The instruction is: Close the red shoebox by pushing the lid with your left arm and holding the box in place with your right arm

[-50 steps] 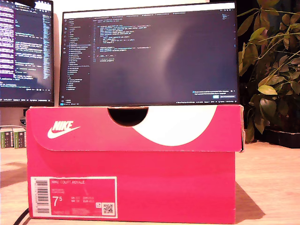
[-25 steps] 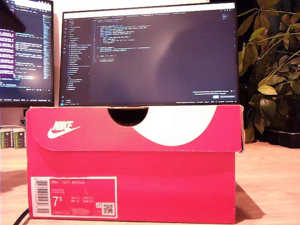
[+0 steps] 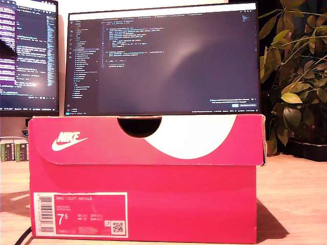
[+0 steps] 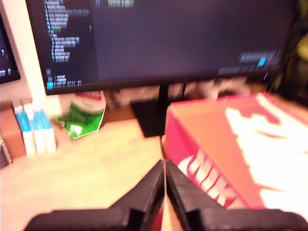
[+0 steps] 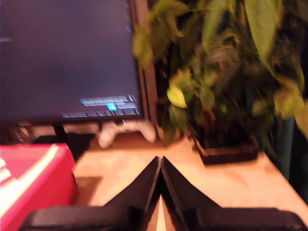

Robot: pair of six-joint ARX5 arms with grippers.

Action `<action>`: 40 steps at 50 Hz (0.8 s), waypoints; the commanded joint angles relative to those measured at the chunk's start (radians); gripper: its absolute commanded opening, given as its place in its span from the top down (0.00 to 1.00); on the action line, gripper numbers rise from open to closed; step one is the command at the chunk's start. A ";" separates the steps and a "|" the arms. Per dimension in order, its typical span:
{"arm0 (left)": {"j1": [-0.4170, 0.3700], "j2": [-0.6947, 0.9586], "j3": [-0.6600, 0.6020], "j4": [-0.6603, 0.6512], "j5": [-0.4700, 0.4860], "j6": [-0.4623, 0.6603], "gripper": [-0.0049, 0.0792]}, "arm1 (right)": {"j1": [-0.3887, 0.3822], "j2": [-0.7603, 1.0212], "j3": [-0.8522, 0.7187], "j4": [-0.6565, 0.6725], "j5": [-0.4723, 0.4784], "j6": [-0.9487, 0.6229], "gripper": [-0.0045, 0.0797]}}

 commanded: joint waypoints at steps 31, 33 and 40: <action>0.076 -0.028 -0.081 0.109 -0.073 0.177 0.96 | -0.001 -0.051 -0.188 0.166 0.000 -0.070 0.96; 0.087 -0.028 -0.081 0.115 -0.068 0.177 0.96 | -0.001 -0.051 -0.199 0.180 0.000 -0.075 0.96; 0.124 -0.027 -0.110 0.179 -0.024 0.172 0.96 | -0.001 -0.051 -0.201 0.193 0.000 -0.105 0.96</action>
